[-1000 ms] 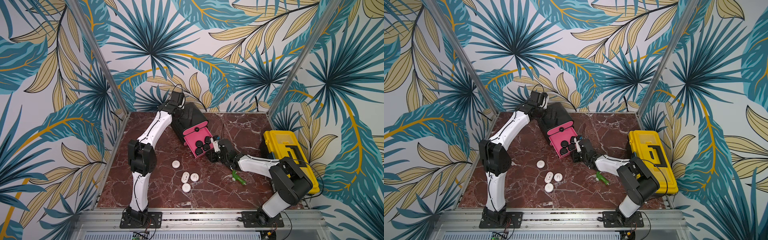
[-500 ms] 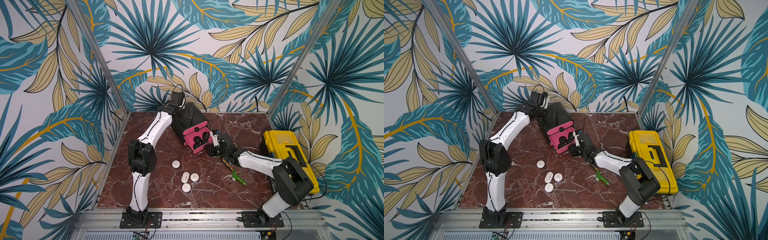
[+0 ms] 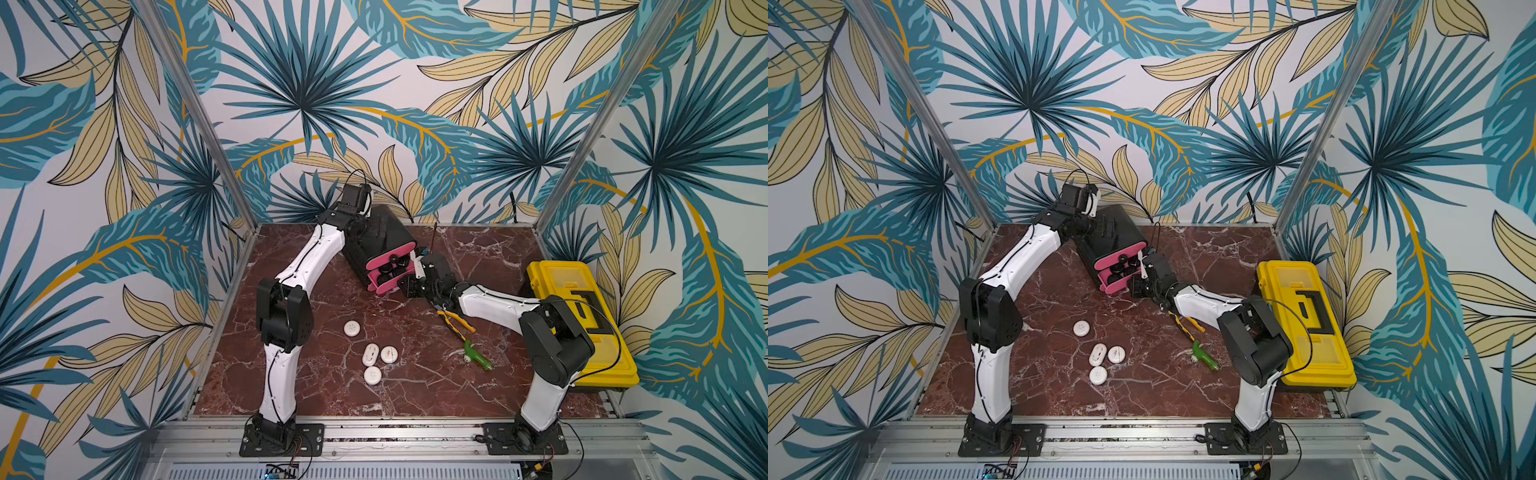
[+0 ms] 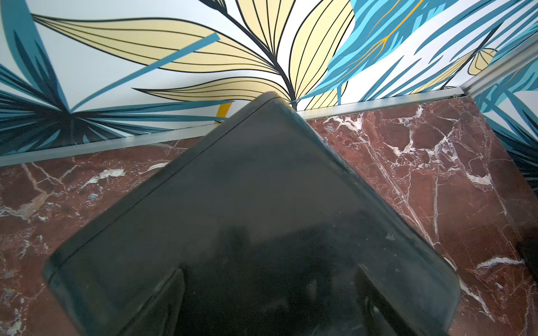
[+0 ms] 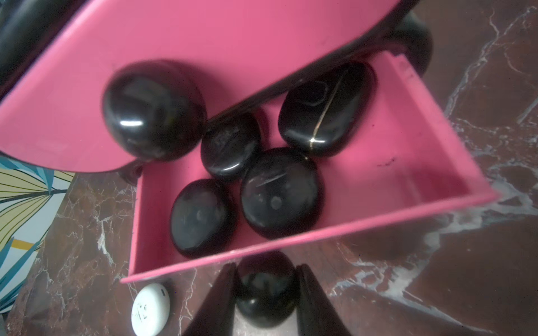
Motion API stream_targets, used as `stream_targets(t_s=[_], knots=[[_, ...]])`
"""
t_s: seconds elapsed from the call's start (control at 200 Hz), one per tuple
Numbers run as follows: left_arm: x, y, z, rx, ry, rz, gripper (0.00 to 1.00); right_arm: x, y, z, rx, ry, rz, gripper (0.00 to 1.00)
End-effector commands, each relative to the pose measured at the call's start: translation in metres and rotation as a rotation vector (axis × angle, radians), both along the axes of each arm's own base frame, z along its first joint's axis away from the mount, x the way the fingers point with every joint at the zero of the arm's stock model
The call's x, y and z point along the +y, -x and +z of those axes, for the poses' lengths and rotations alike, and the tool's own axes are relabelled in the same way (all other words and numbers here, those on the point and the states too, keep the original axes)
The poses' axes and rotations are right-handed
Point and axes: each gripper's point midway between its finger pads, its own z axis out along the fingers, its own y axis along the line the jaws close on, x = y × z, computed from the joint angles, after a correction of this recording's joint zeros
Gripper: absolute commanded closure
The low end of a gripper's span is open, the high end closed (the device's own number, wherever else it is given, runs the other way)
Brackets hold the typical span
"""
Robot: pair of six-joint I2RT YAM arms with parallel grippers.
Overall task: Put the bluetooth earphones in the drawer according to color
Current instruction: Close the drawer of the storage box.
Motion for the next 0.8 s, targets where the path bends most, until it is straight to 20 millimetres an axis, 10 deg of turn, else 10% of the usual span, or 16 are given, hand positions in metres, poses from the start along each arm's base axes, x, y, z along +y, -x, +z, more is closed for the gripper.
stream_targets(t_s=[0.0,0.386,0.791], knots=[[0.006,0.035,-0.077,0.268,-0.038,-0.009,0.04,0.015,-0.025,0.035,-0.107,-0.126,-0.045,0.76],[0.007,0.038,-0.078,0.277,-0.024,-0.014,0.04,0.036,-0.059,0.033,-0.138,-0.344,-0.127,0.68],[0.007,0.039,-0.072,0.267,-0.011,-0.016,0.05,0.011,-0.035,0.025,-0.136,-0.338,-0.172,0.63]])
